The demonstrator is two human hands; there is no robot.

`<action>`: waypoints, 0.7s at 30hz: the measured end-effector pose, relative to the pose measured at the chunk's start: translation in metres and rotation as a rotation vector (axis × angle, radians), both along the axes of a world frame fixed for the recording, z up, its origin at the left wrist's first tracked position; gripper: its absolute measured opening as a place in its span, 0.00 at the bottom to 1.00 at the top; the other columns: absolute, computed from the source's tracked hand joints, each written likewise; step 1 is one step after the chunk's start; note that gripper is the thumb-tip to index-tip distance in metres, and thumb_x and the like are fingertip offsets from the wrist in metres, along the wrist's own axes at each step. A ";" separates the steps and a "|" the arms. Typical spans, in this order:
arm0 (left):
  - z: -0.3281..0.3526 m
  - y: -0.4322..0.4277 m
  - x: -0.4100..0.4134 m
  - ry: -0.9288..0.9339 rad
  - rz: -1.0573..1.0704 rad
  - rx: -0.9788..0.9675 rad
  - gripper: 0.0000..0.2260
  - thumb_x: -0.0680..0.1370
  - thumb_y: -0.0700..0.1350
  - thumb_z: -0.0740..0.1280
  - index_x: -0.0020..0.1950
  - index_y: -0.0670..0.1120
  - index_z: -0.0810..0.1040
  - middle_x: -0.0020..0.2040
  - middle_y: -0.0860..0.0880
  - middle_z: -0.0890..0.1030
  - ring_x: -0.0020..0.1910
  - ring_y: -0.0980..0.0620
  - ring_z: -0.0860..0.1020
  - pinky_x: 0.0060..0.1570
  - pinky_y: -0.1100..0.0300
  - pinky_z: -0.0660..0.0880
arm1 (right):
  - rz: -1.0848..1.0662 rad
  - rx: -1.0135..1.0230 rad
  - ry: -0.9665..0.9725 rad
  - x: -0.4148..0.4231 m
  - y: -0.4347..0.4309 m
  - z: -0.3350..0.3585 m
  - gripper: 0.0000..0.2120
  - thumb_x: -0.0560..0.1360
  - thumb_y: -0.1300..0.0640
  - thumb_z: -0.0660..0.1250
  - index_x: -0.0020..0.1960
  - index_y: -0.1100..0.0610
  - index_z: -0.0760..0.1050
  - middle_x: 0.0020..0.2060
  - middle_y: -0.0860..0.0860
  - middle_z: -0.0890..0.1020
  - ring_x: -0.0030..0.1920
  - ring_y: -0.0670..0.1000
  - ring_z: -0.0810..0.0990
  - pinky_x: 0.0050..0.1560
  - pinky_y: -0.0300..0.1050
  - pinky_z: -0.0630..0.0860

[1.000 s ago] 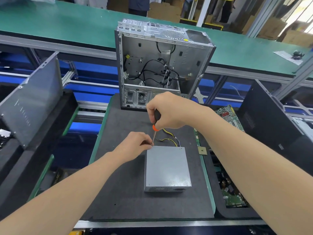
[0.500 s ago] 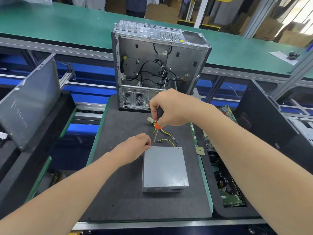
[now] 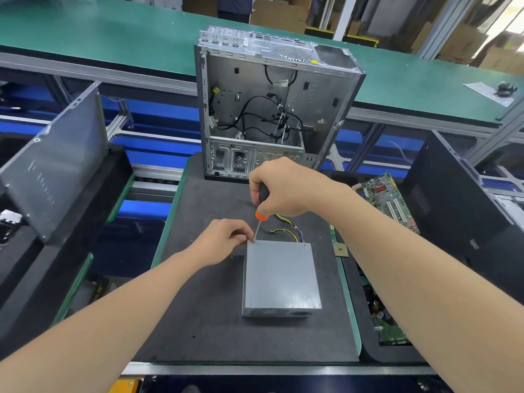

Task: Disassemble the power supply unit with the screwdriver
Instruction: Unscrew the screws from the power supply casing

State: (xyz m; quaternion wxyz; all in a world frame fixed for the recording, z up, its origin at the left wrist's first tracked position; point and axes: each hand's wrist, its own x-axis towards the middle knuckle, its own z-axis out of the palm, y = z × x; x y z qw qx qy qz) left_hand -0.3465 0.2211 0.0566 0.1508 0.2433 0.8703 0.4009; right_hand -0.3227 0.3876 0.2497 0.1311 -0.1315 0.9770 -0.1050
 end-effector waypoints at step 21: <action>-0.002 0.003 -0.001 -0.042 -0.003 -0.043 0.14 0.84 0.41 0.65 0.47 0.60 0.82 0.45 0.54 0.84 0.45 0.53 0.81 0.47 0.60 0.76 | -0.015 0.043 -0.026 -0.002 0.002 0.005 0.08 0.67 0.56 0.76 0.43 0.48 0.80 0.45 0.44 0.83 0.46 0.48 0.82 0.45 0.50 0.83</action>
